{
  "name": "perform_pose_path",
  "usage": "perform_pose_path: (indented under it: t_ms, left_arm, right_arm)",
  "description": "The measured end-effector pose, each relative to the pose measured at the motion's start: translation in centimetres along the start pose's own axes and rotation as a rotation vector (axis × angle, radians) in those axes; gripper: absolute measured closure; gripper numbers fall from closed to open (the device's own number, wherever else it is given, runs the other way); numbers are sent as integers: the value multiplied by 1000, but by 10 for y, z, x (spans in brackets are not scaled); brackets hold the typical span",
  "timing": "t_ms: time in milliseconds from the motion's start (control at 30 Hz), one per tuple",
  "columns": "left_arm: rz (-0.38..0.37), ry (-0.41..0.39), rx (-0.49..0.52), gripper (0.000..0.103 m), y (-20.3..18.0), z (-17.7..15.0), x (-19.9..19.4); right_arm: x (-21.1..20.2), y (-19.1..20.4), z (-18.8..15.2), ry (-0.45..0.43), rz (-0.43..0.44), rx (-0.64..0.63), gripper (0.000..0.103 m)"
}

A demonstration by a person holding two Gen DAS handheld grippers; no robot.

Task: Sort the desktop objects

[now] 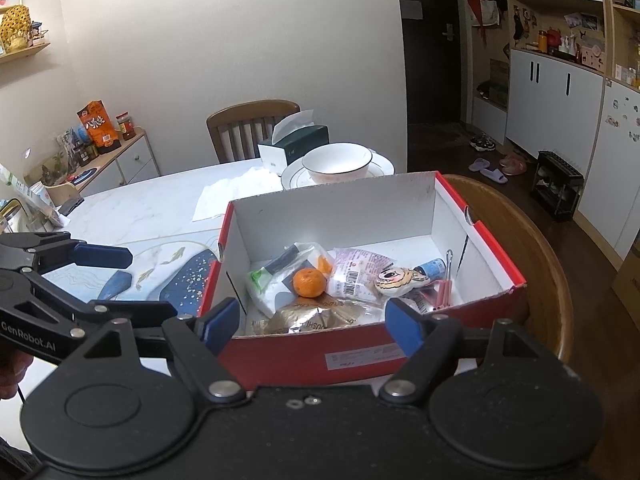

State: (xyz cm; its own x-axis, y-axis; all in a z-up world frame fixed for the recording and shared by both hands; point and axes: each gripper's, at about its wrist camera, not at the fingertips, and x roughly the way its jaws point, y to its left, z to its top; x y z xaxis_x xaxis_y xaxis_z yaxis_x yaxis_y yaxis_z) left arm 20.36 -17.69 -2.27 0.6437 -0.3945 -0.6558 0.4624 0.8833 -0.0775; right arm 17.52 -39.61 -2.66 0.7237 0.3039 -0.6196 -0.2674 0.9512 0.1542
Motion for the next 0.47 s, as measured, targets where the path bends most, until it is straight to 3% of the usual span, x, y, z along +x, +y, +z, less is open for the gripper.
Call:
perform_pose_path:
  t_ms: [467]
  left_arm:
    - [-17,6,-16,0,3,-5,-3]
  right_arm:
    - [0,4,-6,15,-12,19,24]
